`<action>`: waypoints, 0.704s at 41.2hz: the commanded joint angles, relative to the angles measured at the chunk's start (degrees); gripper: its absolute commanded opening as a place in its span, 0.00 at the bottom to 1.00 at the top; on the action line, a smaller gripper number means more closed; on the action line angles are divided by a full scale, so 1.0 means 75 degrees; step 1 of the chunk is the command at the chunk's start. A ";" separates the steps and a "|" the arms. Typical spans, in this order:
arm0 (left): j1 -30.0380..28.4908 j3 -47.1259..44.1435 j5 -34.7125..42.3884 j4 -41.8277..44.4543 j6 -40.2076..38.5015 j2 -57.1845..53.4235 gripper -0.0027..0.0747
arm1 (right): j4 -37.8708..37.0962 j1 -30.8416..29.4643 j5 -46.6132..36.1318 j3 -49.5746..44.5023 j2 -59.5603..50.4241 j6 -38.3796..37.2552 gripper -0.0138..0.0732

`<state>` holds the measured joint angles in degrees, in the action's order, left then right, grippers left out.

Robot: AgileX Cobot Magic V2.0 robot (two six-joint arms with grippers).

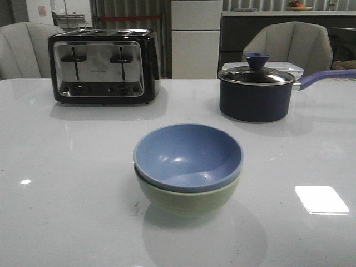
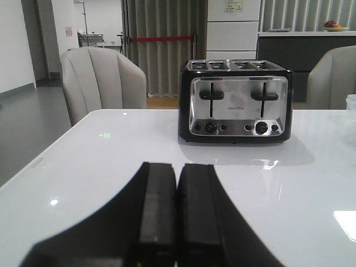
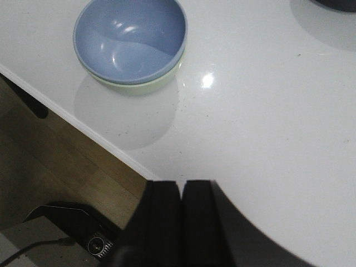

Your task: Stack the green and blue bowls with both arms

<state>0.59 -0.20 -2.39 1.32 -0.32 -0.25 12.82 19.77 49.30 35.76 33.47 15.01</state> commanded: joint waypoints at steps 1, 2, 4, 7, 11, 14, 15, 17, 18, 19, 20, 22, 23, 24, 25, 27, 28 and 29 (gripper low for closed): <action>-0.0002 -0.0036 0.0697 0.0004 -0.0075 -0.0166 0.16 | 0.0020 -0.0036 -0.0423 0.0182 0.0013 0.0010 0.22; -0.0002 -0.0036 0.0697 0.0004 -0.0075 -0.0166 0.16 | 0.0020 -0.0036 -0.0423 0.0182 0.0013 0.0010 0.22; -0.0002 -0.0036 0.0697 0.0004 -0.0075 -0.0166 0.16 | 0.0020 -0.0036 -0.0423 0.0182 0.0013 0.0010 0.22; -0.0002 -0.0036 0.0697 0.0004 -0.0075 -0.0166 0.16 | 0.0020 -0.0036 -0.0423 0.0182 0.0013 0.0010 0.22; -0.0002 -0.0036 0.0697 0.0004 -0.0075 -0.0166 0.16 | 0.0020 -0.0036 -0.0423 0.0182 0.0013 0.0010 0.22; -0.0002 -0.0036 0.0697 0.0004 -0.0075 -0.0166 0.16 | -0.0041 -0.0028 -0.0505 0.0128 -0.0123 0.0010 0.22; -0.0002 -0.0036 0.0697 0.0004 -0.0075 -0.0166 0.16 | -0.0121 -0.0067 -0.0545 0.0114 -0.0188 0.0010 0.22; -0.0002 -0.0036 0.0697 0.0004 -0.0075 -0.0152 0.16 | -0.0313 -0.0245 -0.0762 0.0007 -0.0433 0.0017 0.22; -0.0002 -0.0036 0.0697 0.0004 -0.0075 -0.0152 0.16 | -0.0390 -0.0398 -0.0980 -0.0115 -0.0611 0.0017 0.22; -0.0002 -0.0036 0.0697 0.0004 -0.0075 -0.0152 0.16 | -0.0417 -0.0532 -0.1169 -0.0228 -0.0770 0.0017 0.22; -0.0002 -0.0036 0.0697 0.0004 -0.0075 -0.0152 0.16 | -0.0424 -0.0724 -0.1423 -0.0409 -0.0997 0.0017 0.22; -0.0002 -0.0036 0.0697 0.0004 -0.0075 -0.0152 0.16 | -0.0441 -0.1083 -0.1910 -0.0780 -0.1434 0.0017 0.22; -0.0002 -0.0036 0.0697 0.0004 -0.0075 -0.0152 0.16 | -0.0442 -0.1283 -0.2237 -0.1021 -0.1626 0.0017 0.22; -0.0002 -0.0036 0.0697 0.0004 -0.0075 -0.0152 0.16 | -0.0442 -0.1425 -0.2489 -0.1209 -0.1892 0.0017 0.22; -0.0002 -0.0036 0.0697 0.0004 -0.0075 -0.0152 0.16 | -0.0442 -0.1558 -0.2752 -0.1399 -0.2088 0.0017 0.22; -0.0002 -0.0036 0.0697 0.0004 -0.0075 -0.0152 0.16 | -0.0442 -0.1846 -0.3358 -0.1865 -0.2544 0.0017 0.22; -0.0002 -0.0036 0.0697 0.0004 -0.0075 -0.0152 0.16 | -0.0442 -0.1991 -0.3680 -0.2126 -0.2803 0.0017 0.22; -0.0002 -0.0036 0.0697 0.0004 -0.0075 -0.0152 0.16 | -0.0442 -0.2092 -0.3896 -0.2324 -0.2991 0.0017 0.22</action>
<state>0.59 -0.20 -2.39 1.41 -0.32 -0.25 9.96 7.16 31.65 21.50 15.31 15.01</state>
